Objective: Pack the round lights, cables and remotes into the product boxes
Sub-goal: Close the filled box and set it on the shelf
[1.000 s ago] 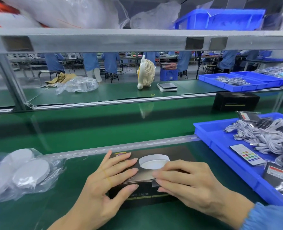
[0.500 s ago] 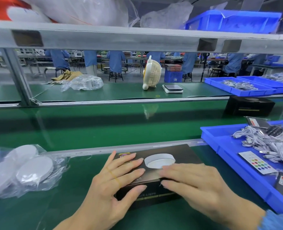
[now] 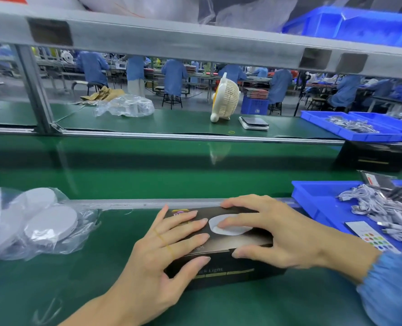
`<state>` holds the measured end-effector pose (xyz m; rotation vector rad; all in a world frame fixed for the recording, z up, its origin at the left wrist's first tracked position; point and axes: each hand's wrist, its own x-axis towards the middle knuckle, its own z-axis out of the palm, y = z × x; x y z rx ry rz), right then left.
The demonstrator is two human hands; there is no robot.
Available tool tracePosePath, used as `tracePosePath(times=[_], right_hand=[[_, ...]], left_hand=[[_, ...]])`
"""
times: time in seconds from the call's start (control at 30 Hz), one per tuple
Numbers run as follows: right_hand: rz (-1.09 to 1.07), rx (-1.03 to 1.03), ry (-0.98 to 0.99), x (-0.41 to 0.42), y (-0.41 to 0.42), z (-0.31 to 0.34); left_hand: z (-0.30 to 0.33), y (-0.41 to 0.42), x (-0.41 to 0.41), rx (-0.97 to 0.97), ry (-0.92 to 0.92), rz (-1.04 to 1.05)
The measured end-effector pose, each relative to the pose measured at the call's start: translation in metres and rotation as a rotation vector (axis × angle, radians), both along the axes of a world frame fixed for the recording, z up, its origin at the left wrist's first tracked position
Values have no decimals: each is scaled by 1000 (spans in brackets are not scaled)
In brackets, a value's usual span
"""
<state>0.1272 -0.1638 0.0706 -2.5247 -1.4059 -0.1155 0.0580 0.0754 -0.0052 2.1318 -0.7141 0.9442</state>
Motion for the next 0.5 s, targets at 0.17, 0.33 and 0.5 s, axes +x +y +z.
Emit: tracePosePath(times=[0.17,0.33,0.5], right_hand=[[18,-119,-73,-2,-1,-4],[20,-214,-72,19,9,0],[-5,-220,-109,31,19,0]], left_hand=[[-4,-1,1,31,-63,7],[-4,-1,15,11,-85,41],[0,5,22,-14,-26,31]])
